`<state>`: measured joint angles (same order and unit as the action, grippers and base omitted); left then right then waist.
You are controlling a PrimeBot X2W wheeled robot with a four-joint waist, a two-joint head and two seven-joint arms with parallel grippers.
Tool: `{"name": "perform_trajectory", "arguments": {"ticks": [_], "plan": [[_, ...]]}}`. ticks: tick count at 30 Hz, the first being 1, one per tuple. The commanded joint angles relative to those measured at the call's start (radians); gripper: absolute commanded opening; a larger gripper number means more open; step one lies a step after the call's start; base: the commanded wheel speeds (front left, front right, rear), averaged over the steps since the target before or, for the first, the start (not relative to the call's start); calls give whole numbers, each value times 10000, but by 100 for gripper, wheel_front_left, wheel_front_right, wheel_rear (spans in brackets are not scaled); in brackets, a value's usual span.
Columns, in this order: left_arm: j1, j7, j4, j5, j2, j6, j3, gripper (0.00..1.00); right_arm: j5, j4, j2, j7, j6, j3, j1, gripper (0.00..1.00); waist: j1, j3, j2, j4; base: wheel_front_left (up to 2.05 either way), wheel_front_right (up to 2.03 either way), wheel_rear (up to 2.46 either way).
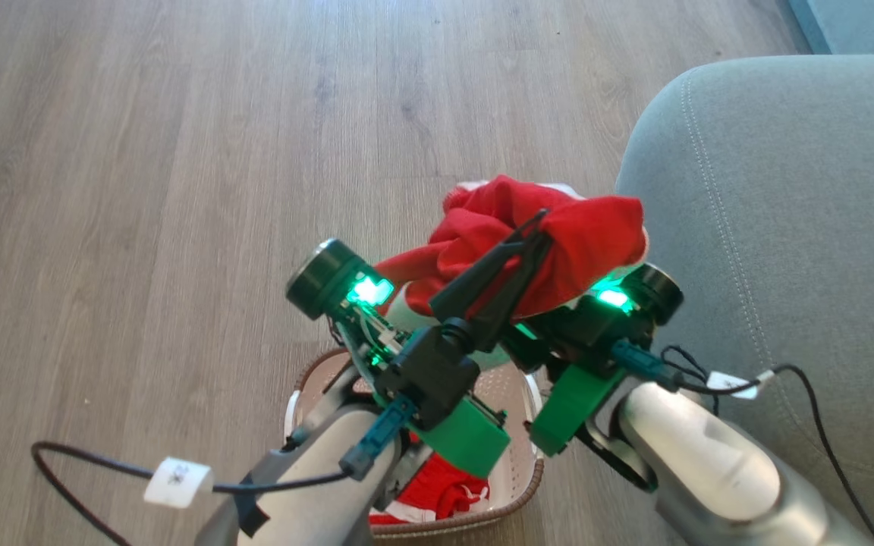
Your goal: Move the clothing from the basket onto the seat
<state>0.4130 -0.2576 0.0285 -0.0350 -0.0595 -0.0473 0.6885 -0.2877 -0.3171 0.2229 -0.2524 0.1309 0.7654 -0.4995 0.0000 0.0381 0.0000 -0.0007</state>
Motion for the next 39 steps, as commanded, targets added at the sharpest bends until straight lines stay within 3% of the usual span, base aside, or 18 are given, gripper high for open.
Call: {"name": "perform_trajectory", "arguments": {"ticks": [1, 11, 16, 23, 33, 35, 36, 37, 38, 39], "plan": [[378, -42, 303, -17, 62, -39, -464, 0, 133, 292, -201, -94, -2, -292, 109, 0, 0, -21, 0, -11, 0, 0, 0], [57, -42, 342, -35, 35, 22, -1042, 0, 993, 364, -852, -94, -2, -3007, 821, 0, 0, -134, 0, -108, 0, 0, 0], [-155, -42, 30, -5, -12, 109, -1202, 0, 1202, 734, -1188, -94, -2, -3885, 1073, 0, 0, -158, 0, -145, 0, 0, 0], [-432, -42, -903, -44, -13, 431, -1148, 0, 1240, 1164, -1413, -94, -2, -4343, 1215, 0, 0, -159, 0, -138, 0, 0, 0], [-484, -42, -1736, -65, 30, 740, -1027, 0, 1128, 1210, -1509, -94, -2, -4149, 1189, 0, 0, 11, 0, -135, 0, 0, 0], [-467, -42, -1726, -76, 42, 736, -1027, 38, 1085, 1164, -1485, -94, -2, -4204, 1172, 0, 0, 54, 0, -122, 0, 0, 0], [-486, -42, -1725, -130, 49, 723, -1051, 49, 1067, 1147, -1472, -94, -2, -4241, 1166, 0, 0, 74, 0, -114, 0, 0, 0], [-503, -42, -1748, -157, 55, 722, -1061, 89, 1051, 1135, -1463, -94, -2, -4270, 1162, 0, 0, 85, 0, -110, 0, 0, 0], [-552, -42, -1898, -210, 59, 770, -1053, 100, 1039, 1127, -1458, -94, -2, -4289, 1160, 0, 0, 92, 0, -111, 0, 0, 0], [-538, -42, -1947, -191, 62, 772, -1061, 100, 1033, 1127, -1456, -94, -2, -4303, 1158, 0, 0, 106, 0, -114, 0, 0, 0]]}}
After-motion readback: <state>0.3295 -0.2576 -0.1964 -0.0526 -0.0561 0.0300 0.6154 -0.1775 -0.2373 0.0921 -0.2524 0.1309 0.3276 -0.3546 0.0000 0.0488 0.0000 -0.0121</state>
